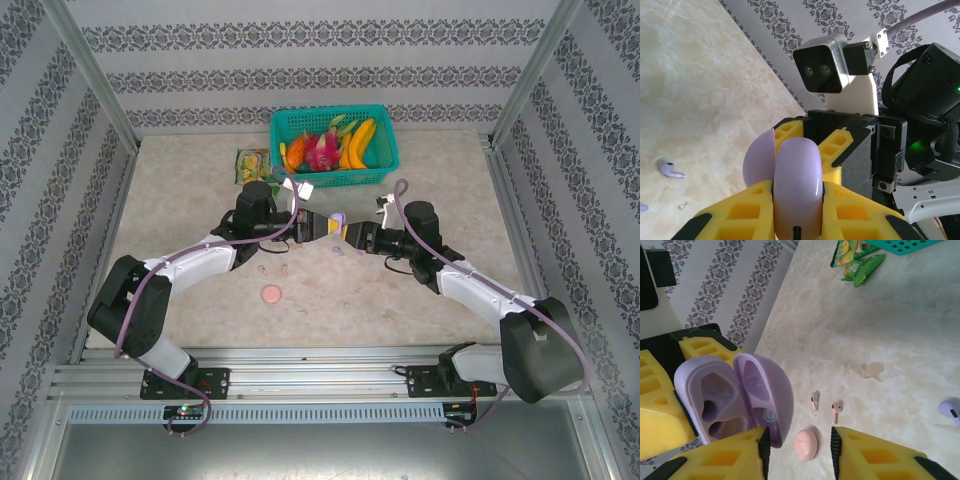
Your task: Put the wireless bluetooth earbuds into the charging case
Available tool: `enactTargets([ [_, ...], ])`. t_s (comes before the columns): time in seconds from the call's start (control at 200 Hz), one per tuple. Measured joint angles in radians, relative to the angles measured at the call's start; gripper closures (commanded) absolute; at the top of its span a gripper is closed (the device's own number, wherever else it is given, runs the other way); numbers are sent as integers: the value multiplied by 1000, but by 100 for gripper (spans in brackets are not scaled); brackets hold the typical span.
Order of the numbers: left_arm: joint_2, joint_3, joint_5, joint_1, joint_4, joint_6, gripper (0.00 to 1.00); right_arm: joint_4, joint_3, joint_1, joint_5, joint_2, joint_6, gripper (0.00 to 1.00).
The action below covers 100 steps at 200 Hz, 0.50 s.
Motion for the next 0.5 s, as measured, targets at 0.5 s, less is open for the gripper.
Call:
enactTargets([
  [0.5,0,0,-5,0,5,0,100,-1,35,5,33,28,0,65],
])
